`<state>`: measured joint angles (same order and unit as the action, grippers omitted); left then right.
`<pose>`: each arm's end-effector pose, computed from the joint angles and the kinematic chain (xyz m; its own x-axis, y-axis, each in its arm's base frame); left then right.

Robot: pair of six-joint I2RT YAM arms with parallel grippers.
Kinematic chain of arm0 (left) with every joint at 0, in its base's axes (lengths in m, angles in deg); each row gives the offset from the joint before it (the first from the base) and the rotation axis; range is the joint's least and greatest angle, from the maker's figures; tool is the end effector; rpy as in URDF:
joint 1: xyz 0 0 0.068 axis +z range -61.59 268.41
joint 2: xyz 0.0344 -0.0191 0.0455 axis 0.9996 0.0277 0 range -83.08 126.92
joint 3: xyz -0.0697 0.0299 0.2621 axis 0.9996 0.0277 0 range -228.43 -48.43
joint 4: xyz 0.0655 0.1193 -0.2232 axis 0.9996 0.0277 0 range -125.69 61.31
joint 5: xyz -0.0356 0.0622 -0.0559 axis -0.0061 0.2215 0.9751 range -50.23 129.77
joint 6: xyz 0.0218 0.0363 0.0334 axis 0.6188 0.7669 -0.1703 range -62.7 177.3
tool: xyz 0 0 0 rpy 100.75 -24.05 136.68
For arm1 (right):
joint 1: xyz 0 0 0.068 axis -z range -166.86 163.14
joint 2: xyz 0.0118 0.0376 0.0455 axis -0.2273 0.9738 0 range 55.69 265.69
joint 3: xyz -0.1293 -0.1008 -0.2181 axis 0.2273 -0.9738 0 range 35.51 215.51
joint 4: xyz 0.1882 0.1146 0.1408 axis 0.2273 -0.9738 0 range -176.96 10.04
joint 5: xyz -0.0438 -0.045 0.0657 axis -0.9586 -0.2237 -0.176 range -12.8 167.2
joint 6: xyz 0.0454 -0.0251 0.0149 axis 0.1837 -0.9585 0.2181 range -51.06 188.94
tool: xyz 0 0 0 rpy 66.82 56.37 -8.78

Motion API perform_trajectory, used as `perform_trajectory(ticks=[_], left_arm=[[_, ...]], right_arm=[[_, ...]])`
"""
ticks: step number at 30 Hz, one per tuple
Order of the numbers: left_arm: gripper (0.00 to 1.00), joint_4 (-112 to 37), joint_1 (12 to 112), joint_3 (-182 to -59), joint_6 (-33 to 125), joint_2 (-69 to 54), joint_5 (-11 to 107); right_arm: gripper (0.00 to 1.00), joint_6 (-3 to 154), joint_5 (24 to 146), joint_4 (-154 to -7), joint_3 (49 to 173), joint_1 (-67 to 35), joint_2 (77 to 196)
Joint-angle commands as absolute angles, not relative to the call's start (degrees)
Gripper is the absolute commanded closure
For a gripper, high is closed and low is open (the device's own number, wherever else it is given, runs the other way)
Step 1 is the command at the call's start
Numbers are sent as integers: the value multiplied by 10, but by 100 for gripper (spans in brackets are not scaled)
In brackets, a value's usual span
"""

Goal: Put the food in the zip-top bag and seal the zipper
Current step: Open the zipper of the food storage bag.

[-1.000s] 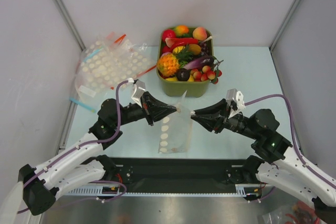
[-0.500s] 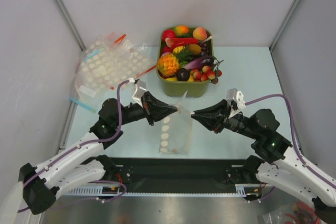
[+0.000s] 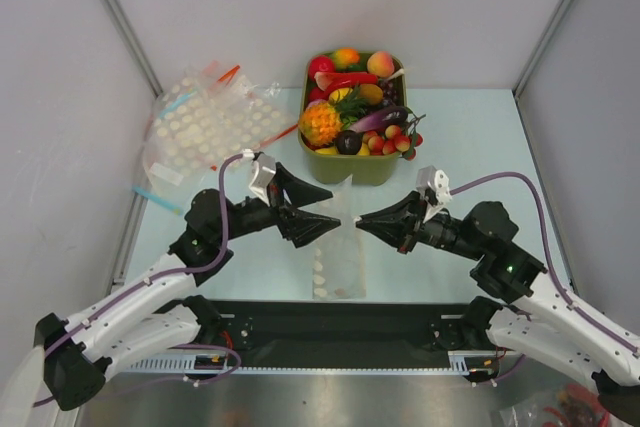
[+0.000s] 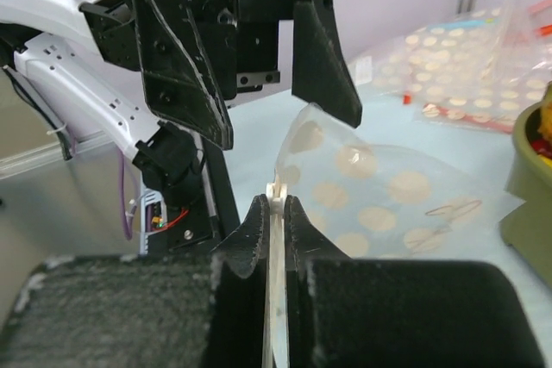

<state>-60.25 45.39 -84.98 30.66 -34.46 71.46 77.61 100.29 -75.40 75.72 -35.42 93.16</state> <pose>0.1330 -0.1498 0.3416 -0.2871 -0.2539 -0.9236 0.9250 0.1771 -0.3362 0.0942 0.1280 0.3592 -0.0595 0.1418 -0.9881 -0.9488 0.2994 0.1001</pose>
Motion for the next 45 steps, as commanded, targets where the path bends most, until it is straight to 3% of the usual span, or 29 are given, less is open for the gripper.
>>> perform_trajectory(ticks=[1,22,23,26,28,30,31,34,45], left_arm=[[19,-642,450,-856,316,-353,726],[27,-658,439,-876,316,-278,772],[29,-658,439,-877,316,-276,773],[50,-660,438,-883,315,-267,784],[81,-665,438,-888,309,-258,806],[100,-671,438,-896,304,-254,825],[100,-690,438,-894,297,-257,839],[100,-726,438,-871,290,-272,842],[99,-780,438,-794,315,-391,775]], right_arm=[[100,787,1037,-744,788,-354,947],[100,810,965,-746,777,-351,920],[100,810,963,-745,776,-351,914],[100,812,957,-743,773,-349,908],[100,812,963,-741,772,-349,908],[96,809,978,-740,773,-349,914],[84,805,1005,-739,772,-349,915],[69,798,1052,-735,775,-349,924],[64,794,1056,-727,766,-349,911]])
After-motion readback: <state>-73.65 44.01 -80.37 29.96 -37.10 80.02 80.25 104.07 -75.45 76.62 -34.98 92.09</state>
